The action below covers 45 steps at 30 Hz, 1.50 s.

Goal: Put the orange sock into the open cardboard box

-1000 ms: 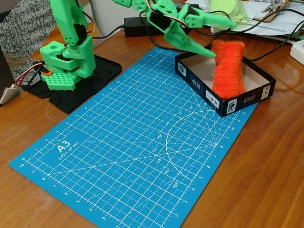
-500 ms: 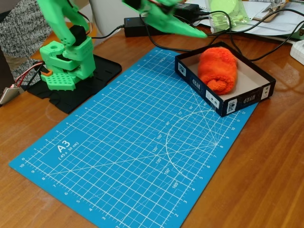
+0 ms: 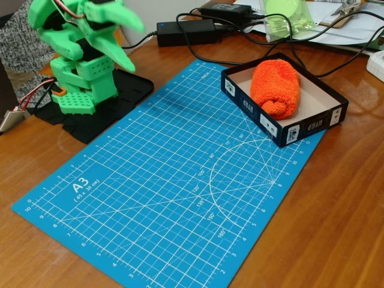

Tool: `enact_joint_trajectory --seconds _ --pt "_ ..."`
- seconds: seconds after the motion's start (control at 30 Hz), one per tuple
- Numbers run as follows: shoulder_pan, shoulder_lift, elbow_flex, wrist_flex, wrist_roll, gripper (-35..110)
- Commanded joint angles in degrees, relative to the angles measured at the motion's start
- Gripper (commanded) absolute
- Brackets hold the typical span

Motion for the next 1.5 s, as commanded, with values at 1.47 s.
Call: enact_joint_trajectory --seconds 1.47 --pt "-4.1 1.1 21.1 -11.7 7.1 0"
